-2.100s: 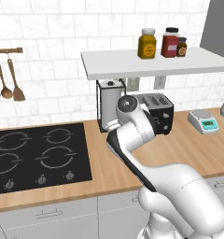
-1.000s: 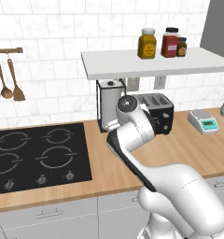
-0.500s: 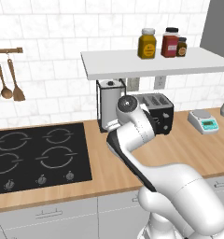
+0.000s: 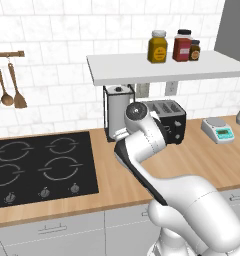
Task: Start the toaster. Once the lever pops up, take the bread to the plate on the dining counter.
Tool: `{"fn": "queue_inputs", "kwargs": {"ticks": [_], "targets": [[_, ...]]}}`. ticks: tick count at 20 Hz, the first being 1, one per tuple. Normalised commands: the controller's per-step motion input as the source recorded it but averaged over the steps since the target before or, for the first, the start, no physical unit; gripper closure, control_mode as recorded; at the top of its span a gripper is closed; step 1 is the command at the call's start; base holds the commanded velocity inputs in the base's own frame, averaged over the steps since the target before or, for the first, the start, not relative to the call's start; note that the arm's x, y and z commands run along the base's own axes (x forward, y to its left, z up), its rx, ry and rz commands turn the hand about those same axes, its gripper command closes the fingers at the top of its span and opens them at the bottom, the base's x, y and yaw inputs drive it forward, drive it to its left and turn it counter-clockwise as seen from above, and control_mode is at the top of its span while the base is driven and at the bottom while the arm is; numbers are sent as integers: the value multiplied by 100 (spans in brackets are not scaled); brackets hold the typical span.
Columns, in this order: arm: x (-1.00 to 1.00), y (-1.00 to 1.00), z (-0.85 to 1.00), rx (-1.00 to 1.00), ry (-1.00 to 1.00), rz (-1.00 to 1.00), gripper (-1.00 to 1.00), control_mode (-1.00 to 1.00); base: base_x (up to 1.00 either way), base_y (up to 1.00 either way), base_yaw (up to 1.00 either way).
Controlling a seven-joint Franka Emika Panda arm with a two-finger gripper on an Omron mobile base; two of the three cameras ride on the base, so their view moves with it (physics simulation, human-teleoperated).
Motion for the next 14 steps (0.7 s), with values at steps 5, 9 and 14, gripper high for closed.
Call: {"fn": "queue_inputs", "kwargs": {"ticks": [5,9,14], "targets": [[0,0,0,0,0,0,-100,-100,0,0,0],[0,0,0,0,0,0,-100,-100,0,0,0],[0,0,0,0,0,0,-100,-100,0,0,0]]}}
